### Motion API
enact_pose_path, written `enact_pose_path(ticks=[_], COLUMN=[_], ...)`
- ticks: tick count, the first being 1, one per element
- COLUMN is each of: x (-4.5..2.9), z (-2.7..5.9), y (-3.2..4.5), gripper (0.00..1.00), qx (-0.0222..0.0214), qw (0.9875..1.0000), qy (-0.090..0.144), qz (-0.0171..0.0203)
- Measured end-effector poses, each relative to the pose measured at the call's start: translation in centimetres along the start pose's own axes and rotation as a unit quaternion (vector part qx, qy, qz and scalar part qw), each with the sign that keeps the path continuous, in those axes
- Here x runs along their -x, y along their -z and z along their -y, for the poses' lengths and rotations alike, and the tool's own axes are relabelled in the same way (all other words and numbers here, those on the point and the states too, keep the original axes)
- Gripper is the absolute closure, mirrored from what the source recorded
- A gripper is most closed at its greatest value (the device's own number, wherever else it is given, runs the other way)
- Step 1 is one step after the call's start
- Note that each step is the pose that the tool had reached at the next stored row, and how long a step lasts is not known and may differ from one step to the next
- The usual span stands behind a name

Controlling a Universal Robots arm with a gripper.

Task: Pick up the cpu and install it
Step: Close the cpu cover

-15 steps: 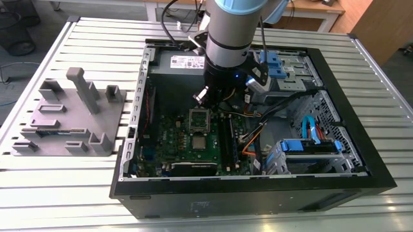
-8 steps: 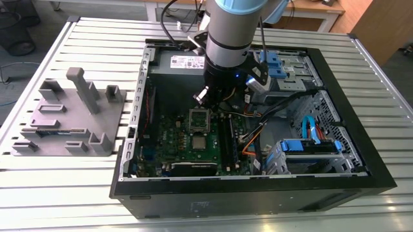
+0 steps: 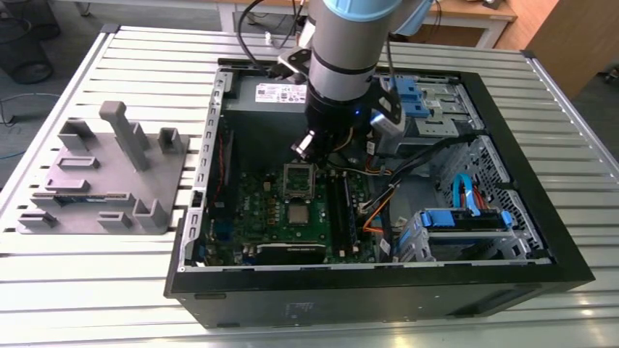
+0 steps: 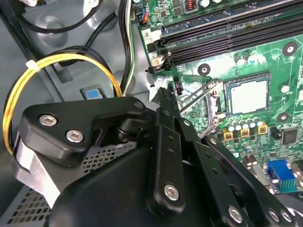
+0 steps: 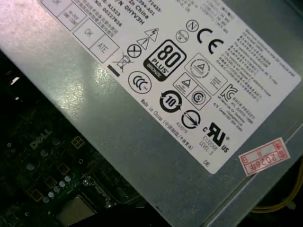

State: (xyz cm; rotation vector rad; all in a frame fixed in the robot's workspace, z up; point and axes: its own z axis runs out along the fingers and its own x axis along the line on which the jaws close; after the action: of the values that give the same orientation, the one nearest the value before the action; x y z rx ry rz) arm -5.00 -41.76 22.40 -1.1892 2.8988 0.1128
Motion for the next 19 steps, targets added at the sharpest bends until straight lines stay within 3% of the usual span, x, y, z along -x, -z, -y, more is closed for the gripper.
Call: enact_pose_path(ticks=[9,14,19], x=[-0.01,-0.07,-0.07], z=[-0.05,-0.08,-0.07], y=[0.39,0.43,0.42], gripper=[0.89,0.89,0.89], qx=[0.0009,0.0011,0.0012], qw=[0.9996,0.9985,0.9983], qy=[0.029,0.054,0.058], qz=[-0.0015,-0.003,-0.0033])
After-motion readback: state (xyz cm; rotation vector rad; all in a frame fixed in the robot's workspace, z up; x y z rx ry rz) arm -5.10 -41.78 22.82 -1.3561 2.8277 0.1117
